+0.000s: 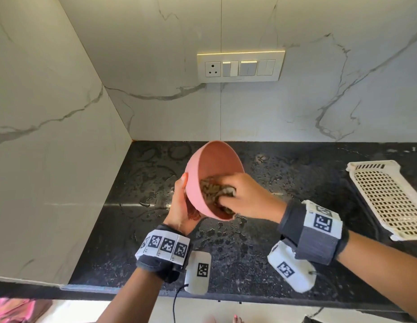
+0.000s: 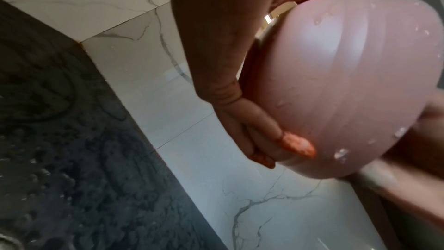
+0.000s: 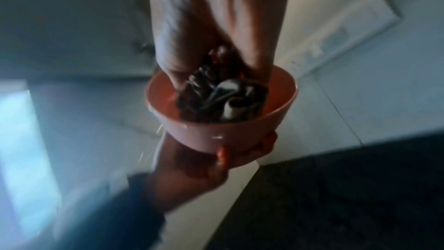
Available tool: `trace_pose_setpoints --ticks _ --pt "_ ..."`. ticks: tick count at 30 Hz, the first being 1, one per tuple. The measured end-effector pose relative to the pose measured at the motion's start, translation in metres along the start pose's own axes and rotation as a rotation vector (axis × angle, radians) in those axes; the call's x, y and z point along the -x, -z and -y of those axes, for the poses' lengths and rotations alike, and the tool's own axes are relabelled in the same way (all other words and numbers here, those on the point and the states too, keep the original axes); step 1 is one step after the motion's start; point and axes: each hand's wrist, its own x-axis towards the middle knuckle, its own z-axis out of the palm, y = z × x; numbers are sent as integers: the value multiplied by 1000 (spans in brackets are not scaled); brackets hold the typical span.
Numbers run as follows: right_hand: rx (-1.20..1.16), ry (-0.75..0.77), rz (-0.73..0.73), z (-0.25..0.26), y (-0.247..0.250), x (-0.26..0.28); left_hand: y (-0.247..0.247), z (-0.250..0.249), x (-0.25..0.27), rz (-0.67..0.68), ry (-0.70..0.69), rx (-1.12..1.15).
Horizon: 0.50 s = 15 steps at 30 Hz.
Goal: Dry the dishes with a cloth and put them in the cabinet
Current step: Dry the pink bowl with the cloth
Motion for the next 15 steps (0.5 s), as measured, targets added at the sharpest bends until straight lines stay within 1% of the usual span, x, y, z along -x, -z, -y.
trace_pose_setpoints --ticks 1,2,3,4,5,8,10,12,13,15 --pt "-264 -54 -114 2 -3 0 1 3 1 -1 -10 6" --pt "-424 -105 -288 3 -6 0 0 5 1 -10 -17 10" --pt "-472 -127 -444 1 -10 -3 -1 7 1 -21 -20 10" --pt "-439 -119 -519 1 -14 -6 -3 7 0 -29 -19 10" --pt "-372 -88 -510 3 -18 -8 -5 8 -1 -30 -9 17" --pt "-110 14 -284 1 -28 -16 -7 5 -5 -33 15 63" --pt "-14 46 -151 -1 -22 -21 -3 3 -6 -52 19 64" --pt "-68 11 17 -2 -12 -22 3 3 -5 -60 26 39" --pt "-143 -40 93 -2 -5 -22 6 3 -4 -56 23 17" --pt "-371 -128 190 -6 12 -21 8 3 0 -50 23 -37"
